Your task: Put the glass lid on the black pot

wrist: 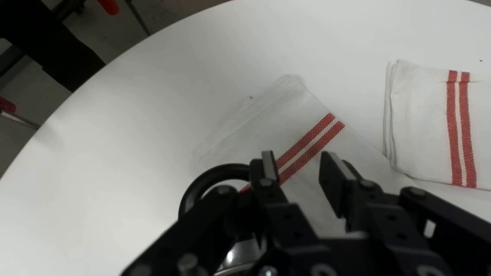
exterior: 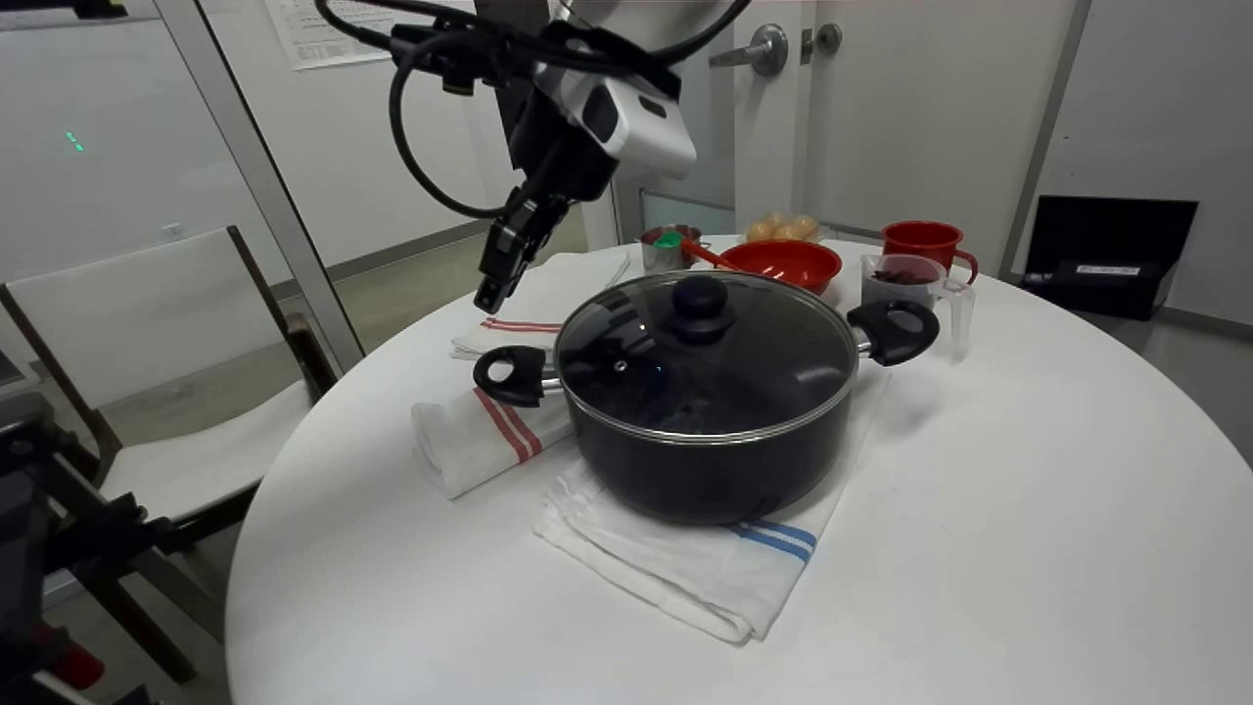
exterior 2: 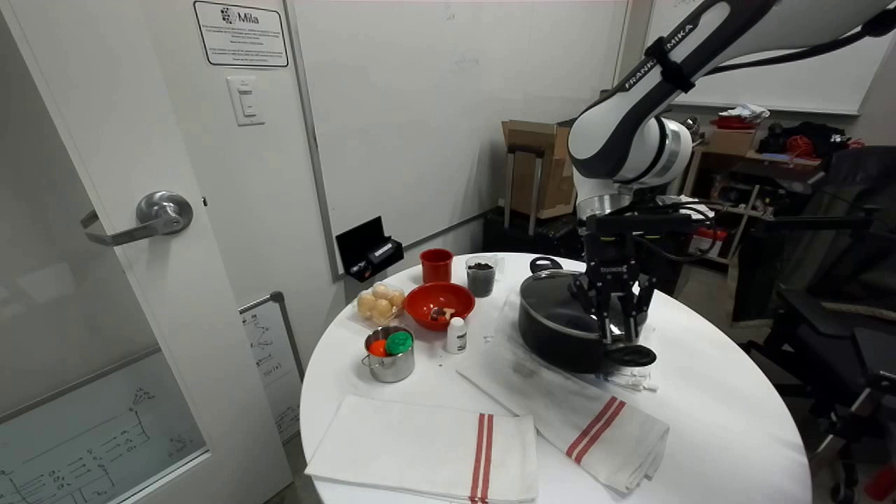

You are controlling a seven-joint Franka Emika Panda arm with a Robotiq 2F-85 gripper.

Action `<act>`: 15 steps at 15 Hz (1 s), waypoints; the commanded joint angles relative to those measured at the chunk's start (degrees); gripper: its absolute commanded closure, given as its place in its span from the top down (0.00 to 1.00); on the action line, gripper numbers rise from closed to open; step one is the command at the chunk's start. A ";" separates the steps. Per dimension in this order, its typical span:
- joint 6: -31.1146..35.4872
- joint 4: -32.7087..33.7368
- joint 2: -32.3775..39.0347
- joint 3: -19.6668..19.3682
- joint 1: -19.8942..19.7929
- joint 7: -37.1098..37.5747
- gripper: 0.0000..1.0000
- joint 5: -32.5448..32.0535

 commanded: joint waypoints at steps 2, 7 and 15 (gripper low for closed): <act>-4.13 5.90 4.46 -0.43 0.07 1.60 0.39 -0.98; -5.73 9.03 7.35 -0.94 0.12 2.68 0.40 -1.28; -6.38 12.06 9.61 -2.48 0.52 6.00 0.39 -2.87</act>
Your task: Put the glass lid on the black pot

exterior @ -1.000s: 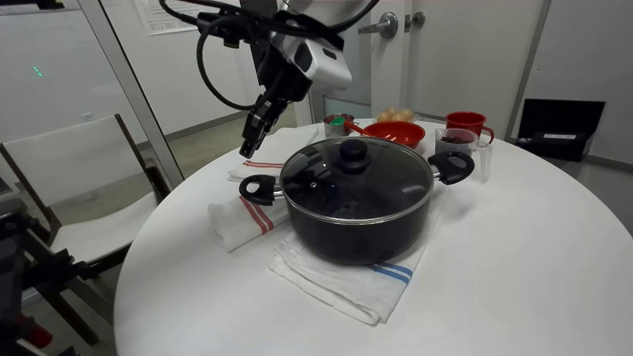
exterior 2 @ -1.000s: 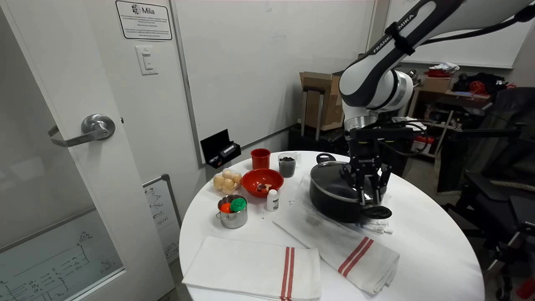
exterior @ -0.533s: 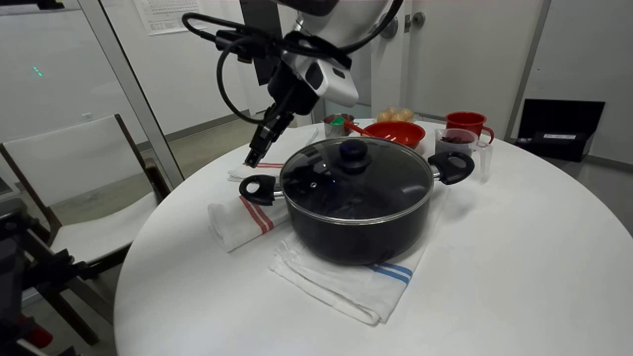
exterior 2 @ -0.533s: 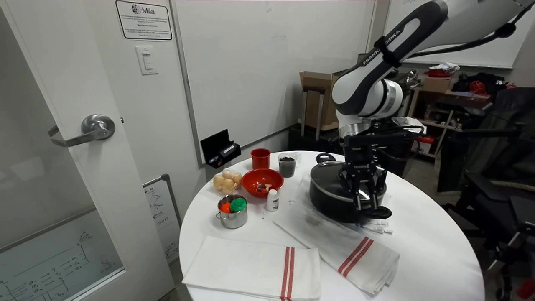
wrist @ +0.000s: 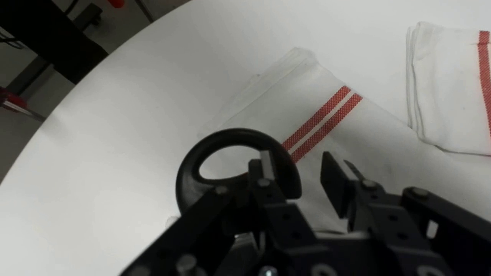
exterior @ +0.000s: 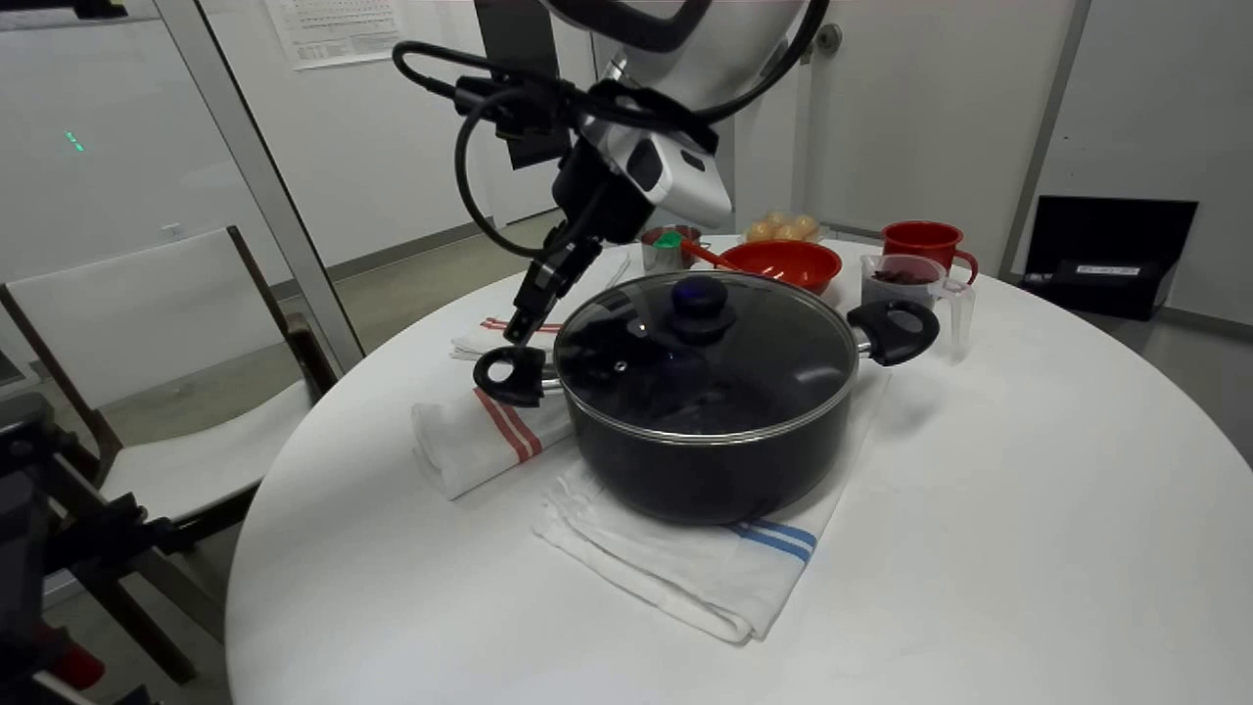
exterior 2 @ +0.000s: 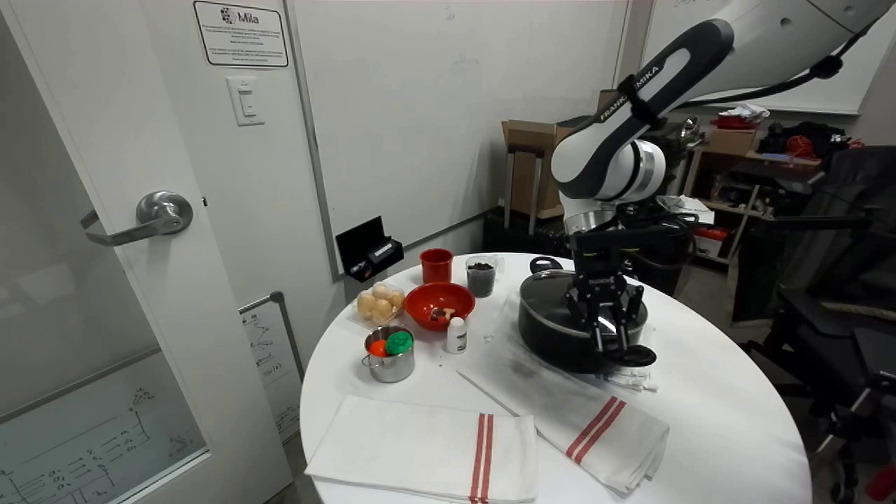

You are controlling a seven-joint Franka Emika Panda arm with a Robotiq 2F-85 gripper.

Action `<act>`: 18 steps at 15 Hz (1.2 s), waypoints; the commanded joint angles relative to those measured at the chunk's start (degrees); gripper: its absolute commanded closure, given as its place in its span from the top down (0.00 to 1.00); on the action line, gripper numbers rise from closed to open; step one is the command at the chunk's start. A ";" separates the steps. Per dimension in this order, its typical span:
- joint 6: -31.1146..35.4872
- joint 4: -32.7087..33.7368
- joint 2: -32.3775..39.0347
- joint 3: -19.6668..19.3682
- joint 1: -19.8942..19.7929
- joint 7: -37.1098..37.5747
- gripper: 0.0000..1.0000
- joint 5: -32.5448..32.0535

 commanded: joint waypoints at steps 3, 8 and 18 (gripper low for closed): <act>-1.56 3.10 1.26 -1.55 0.87 3.74 0.40 -2.80; -0.65 3.34 0.96 -1.87 1.35 4.96 0.40 -4.82; 1.51 2.63 -0.34 -1.70 2.35 4.75 0.36 -7.21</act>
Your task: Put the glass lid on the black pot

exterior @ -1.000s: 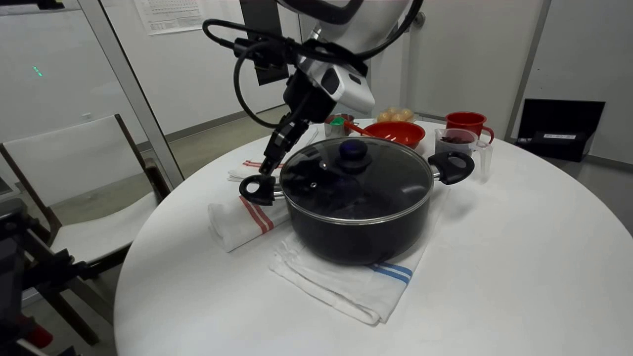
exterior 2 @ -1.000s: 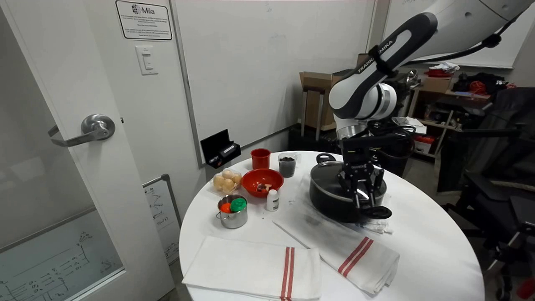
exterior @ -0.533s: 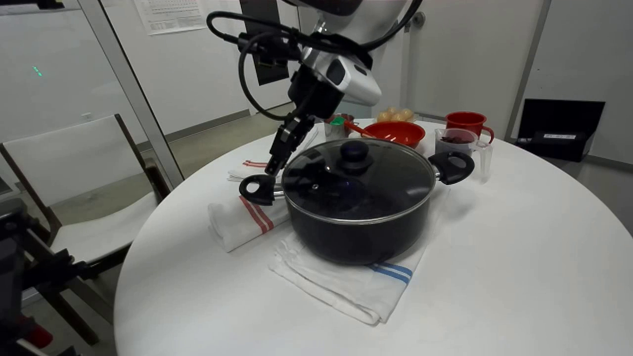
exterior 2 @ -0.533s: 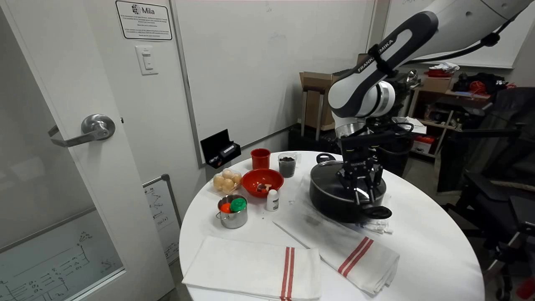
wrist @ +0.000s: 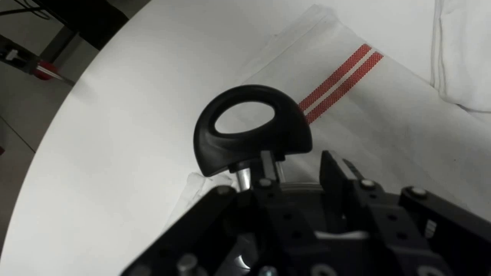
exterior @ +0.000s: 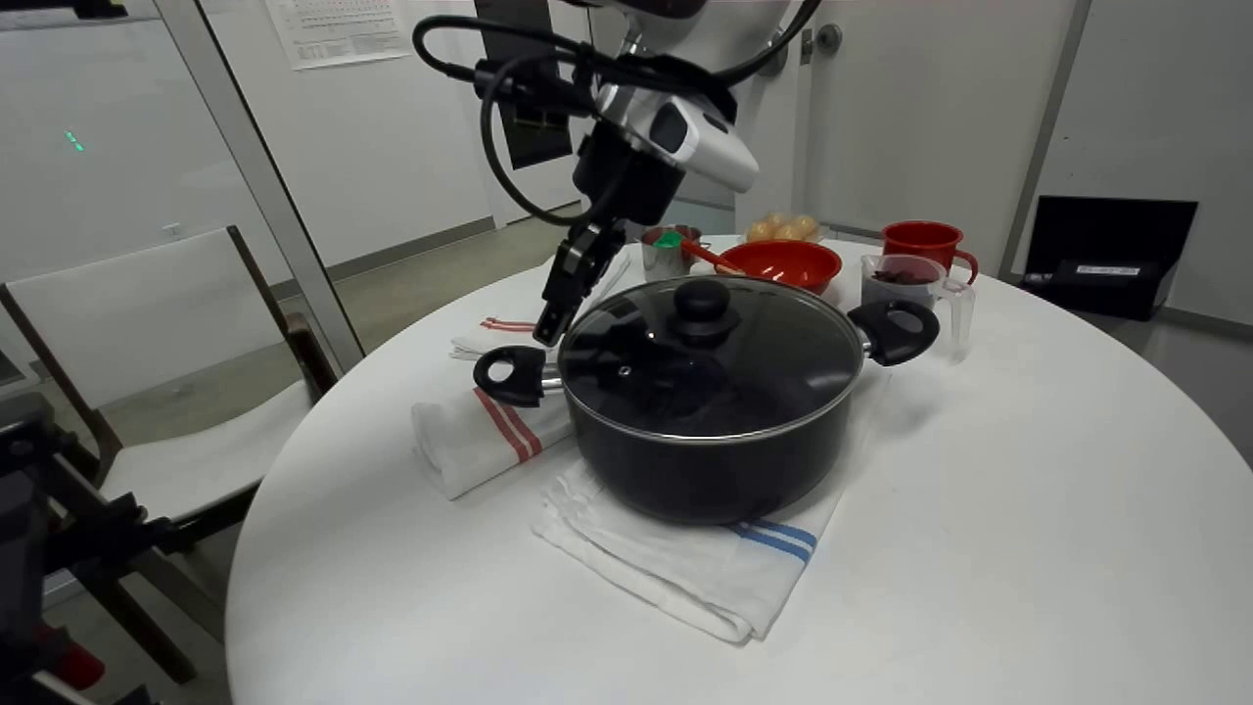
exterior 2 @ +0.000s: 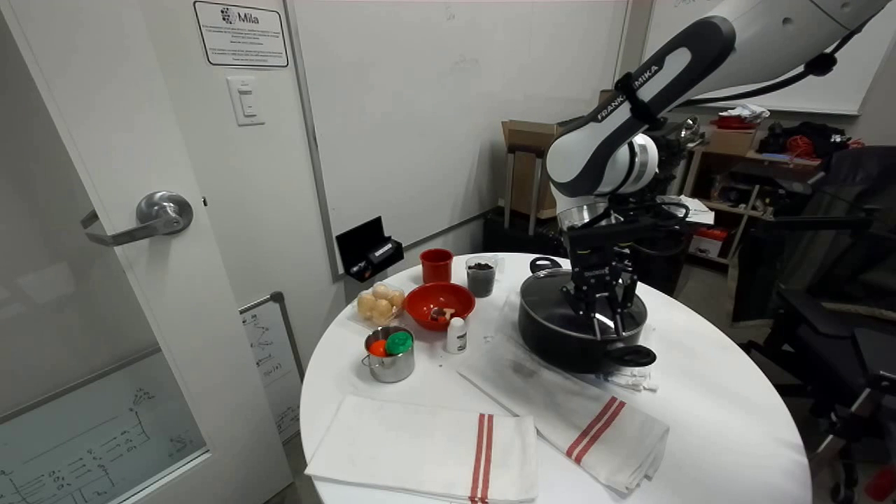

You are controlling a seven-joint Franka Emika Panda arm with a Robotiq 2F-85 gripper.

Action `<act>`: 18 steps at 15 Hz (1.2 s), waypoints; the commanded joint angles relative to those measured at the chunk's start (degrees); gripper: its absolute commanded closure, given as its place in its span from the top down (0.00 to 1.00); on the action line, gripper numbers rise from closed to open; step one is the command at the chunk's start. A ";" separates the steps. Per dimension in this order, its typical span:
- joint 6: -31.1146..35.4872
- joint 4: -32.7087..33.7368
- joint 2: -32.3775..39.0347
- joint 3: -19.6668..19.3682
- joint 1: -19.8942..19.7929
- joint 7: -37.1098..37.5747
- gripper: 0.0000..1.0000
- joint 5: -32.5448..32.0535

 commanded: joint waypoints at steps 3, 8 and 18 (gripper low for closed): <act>2.30 -1.41 -2.13 0.05 1.05 -0.34 0.36 -0.62; 6.24 -4.55 -6.12 0.55 2.10 -1.18 0.35 -0.48; 12.04 -13.02 -14.83 1.17 4.09 -1.28 0.38 -0.70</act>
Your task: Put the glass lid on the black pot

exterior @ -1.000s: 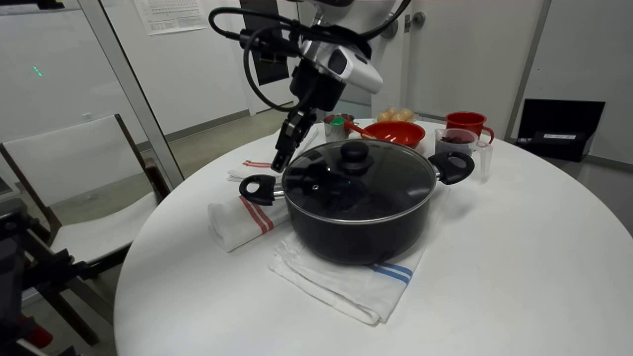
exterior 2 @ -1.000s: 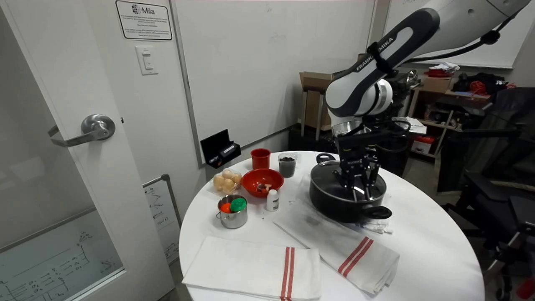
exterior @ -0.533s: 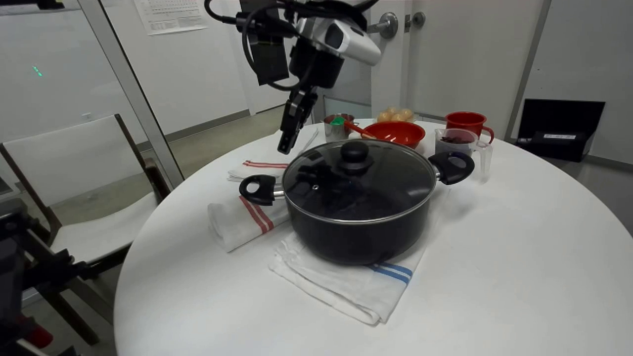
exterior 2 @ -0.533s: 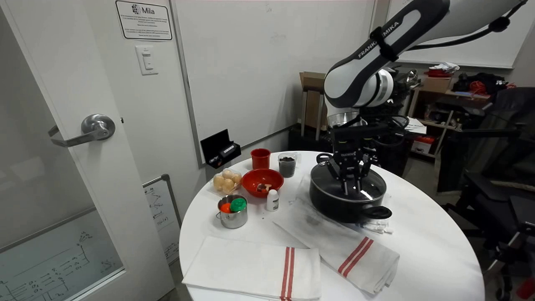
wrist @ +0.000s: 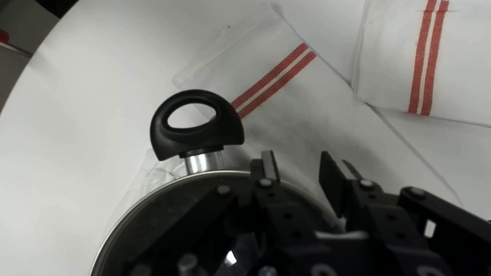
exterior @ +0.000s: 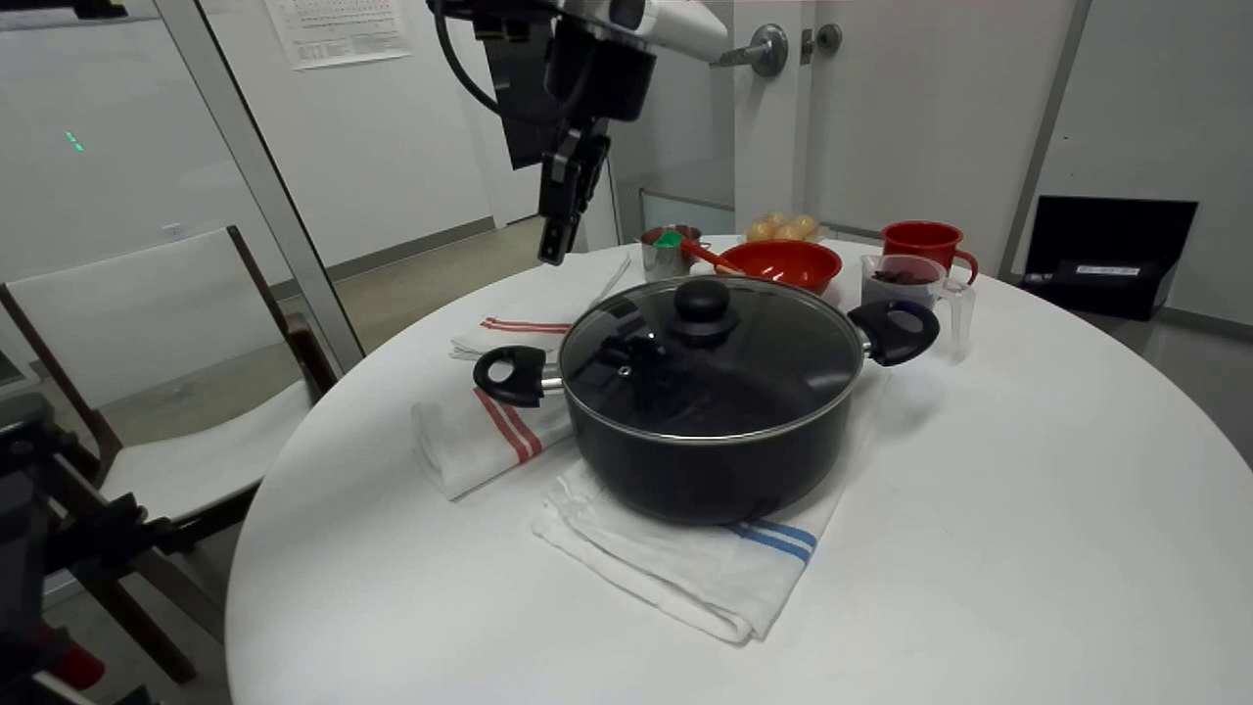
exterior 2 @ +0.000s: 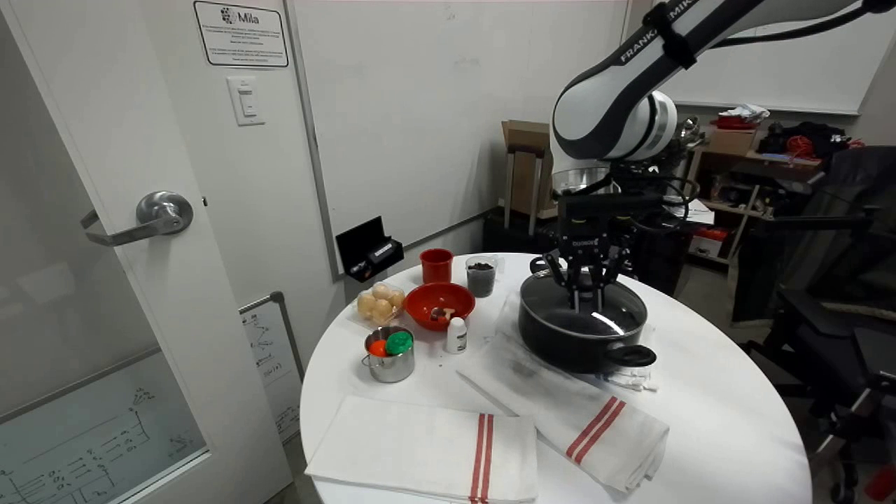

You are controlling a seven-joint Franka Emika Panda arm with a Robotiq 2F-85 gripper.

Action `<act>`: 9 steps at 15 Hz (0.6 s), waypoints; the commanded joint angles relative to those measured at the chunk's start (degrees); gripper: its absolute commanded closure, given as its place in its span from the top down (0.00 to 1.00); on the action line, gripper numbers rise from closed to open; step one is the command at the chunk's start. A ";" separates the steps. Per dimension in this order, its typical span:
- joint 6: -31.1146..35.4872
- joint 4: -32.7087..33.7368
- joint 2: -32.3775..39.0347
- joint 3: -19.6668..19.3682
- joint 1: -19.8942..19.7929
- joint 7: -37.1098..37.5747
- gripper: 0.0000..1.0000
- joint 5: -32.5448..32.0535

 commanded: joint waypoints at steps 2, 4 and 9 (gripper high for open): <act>2.11 -6.31 -5.56 1.20 0.50 -1.76 0.42 -0.18; 1.95 -7.73 -6.87 1.63 0.80 -1.87 0.48 -0.37; 4.34 -11.44 -10.02 1.44 1.86 -0.80 0.57 -1.23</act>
